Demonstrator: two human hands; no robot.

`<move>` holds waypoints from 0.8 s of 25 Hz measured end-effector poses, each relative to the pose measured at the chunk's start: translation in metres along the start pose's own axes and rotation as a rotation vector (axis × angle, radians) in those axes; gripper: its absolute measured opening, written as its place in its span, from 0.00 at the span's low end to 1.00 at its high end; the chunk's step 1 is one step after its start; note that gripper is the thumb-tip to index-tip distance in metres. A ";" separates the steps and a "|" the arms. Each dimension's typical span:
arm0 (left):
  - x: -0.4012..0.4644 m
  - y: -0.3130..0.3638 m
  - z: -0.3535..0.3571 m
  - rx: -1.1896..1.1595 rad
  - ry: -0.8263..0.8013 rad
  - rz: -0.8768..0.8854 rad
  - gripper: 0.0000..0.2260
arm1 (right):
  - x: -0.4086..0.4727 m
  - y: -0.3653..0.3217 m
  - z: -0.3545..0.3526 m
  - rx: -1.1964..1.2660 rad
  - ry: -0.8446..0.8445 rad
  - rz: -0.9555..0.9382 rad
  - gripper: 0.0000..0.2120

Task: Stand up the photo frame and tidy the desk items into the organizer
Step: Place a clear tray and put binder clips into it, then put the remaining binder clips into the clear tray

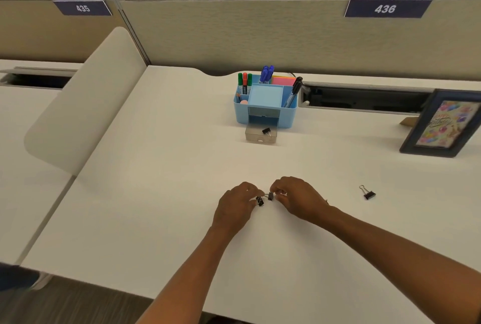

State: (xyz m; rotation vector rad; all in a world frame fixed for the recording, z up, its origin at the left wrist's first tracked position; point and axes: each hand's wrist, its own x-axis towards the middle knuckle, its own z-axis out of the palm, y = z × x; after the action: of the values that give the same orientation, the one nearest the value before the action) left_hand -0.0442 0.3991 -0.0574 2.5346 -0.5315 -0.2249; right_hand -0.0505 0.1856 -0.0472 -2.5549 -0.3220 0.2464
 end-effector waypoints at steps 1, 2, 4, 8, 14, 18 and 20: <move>0.001 0.000 0.000 0.000 0.003 -0.006 0.09 | -0.001 -0.002 0.001 0.003 -0.003 0.000 0.07; 0.002 0.000 0.001 -0.008 0.009 -0.013 0.07 | -0.001 -0.003 0.002 0.008 -0.004 0.000 0.07; 0.004 0.000 0.000 -0.043 0.022 -0.045 0.04 | 0.000 -0.005 0.004 0.028 0.005 0.001 0.07; 0.011 0.000 -0.005 -0.195 0.097 -0.139 0.03 | 0.005 -0.008 0.005 0.101 0.030 0.020 0.07; 0.039 0.005 -0.018 -0.531 0.209 -0.287 0.03 | 0.019 -0.014 -0.001 0.185 0.059 0.033 0.19; 0.056 0.007 -0.020 -0.609 0.205 -0.368 0.03 | 0.030 -0.017 -0.007 0.099 0.206 0.021 0.15; 0.065 0.008 -0.020 -0.617 0.213 -0.366 0.02 | 0.038 -0.018 -0.009 0.117 0.260 0.008 0.08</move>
State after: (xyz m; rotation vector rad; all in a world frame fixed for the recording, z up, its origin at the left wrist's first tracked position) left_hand 0.0175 0.3754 -0.0394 1.9932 0.0888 -0.2074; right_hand -0.0153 0.2070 -0.0341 -2.4364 -0.1924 -0.0634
